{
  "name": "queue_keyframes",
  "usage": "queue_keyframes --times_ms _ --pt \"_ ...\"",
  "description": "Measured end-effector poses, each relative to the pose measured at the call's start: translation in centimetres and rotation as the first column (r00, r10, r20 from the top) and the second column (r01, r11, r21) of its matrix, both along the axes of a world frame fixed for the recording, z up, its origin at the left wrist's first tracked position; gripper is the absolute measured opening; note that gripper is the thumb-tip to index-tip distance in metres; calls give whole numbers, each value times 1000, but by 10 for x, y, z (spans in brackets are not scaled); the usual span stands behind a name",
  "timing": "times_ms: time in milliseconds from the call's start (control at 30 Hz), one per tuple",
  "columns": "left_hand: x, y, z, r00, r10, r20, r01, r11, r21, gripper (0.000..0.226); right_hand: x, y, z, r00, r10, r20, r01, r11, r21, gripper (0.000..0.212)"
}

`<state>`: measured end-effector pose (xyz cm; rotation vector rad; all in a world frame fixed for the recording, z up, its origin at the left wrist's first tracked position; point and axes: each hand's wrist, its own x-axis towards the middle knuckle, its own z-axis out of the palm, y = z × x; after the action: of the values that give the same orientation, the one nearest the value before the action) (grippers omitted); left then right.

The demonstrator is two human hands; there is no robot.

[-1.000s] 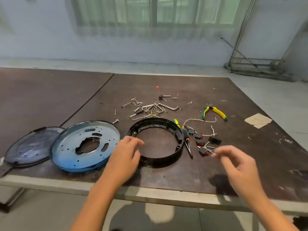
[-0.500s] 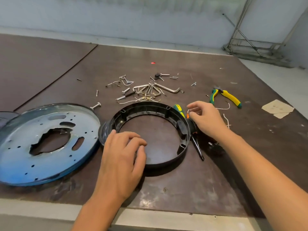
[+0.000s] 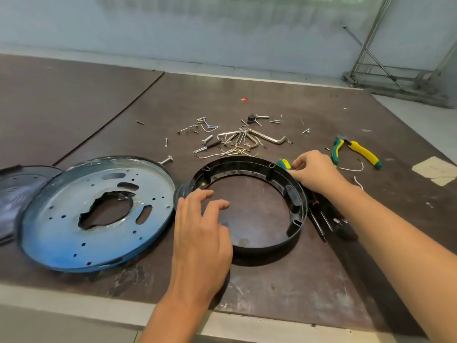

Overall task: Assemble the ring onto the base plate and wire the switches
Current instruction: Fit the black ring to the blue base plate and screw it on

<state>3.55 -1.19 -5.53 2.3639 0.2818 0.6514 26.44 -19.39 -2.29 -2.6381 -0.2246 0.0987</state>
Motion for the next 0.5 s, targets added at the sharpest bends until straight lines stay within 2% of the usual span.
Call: queue_keyframes --times_ms 133,333,500 --pt "0 3 2 995 95 -1 -95 995 -4 37 -4 -4 -4 998 -1 67 2 1000 -19 27" --pt "3 6 3 982 183 -36 -181 982 56 40 -6 -13 3 999 9 37 -7 1000 -30 17" --pt "3 4 5 982 184 -32 -185 983 -3 37 -13 -22 4 1000 29 -6 -29 999 25 29"
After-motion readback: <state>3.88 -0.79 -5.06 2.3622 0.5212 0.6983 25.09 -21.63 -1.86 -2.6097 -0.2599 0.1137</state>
